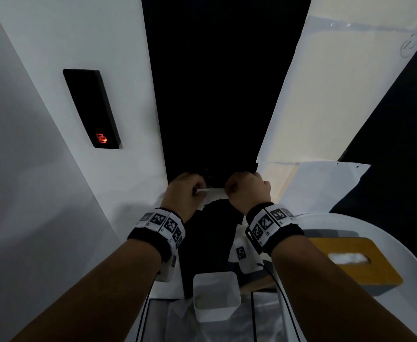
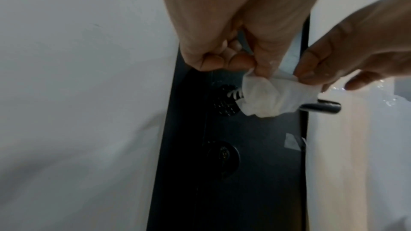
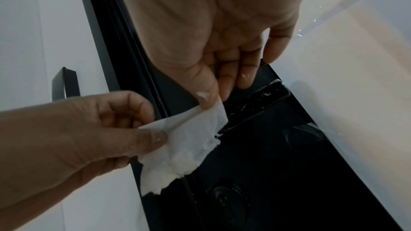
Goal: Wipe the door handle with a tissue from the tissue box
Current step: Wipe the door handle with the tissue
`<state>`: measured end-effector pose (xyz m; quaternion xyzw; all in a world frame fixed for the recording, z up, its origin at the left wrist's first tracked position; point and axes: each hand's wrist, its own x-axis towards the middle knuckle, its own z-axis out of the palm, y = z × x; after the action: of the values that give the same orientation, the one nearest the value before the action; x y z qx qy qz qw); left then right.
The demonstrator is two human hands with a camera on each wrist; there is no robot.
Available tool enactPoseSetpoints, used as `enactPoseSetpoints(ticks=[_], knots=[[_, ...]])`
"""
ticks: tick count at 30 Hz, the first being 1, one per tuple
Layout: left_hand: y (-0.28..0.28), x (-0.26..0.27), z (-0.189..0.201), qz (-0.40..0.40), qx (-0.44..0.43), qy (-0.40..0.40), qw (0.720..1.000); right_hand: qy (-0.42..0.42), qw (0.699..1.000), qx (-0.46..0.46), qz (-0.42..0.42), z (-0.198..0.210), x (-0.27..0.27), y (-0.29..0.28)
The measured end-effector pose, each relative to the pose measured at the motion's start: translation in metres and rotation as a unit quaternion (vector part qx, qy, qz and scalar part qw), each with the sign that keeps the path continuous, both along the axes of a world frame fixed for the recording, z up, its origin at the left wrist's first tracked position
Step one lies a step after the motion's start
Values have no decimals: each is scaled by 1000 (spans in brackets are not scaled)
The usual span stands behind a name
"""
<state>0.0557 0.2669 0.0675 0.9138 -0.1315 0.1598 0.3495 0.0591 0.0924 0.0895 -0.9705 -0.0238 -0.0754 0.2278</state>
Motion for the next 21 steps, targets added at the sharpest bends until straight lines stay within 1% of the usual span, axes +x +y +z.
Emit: enactPoseSetpoints(ticks=[4,7,9,12,15,17,21], knots=[[-9,1,-10,3,12,-38,999,-24,999,-13,-27,-6,4,-1],[-14,3,-16,0,40,-39,998,-37,999,-3,-24,-8,6,-1],[-18,3,-16,19,78,-53,995,-30,999,-9,-14,-8,7,-2],[-22,3,-13,53,158,-52,985,-35,999,-21,-23,-6,7,-10],[-28,3,-10,59,197,-37,978,-42,998,-37,-25,-6,5,-18],[-33,4,-11,64,197,-37,978,-42,998,-51,-22,-8,5,-21],[-44,2,-9,86,155,-52,983,-49,995,-81,-6,-13,6,-21]])
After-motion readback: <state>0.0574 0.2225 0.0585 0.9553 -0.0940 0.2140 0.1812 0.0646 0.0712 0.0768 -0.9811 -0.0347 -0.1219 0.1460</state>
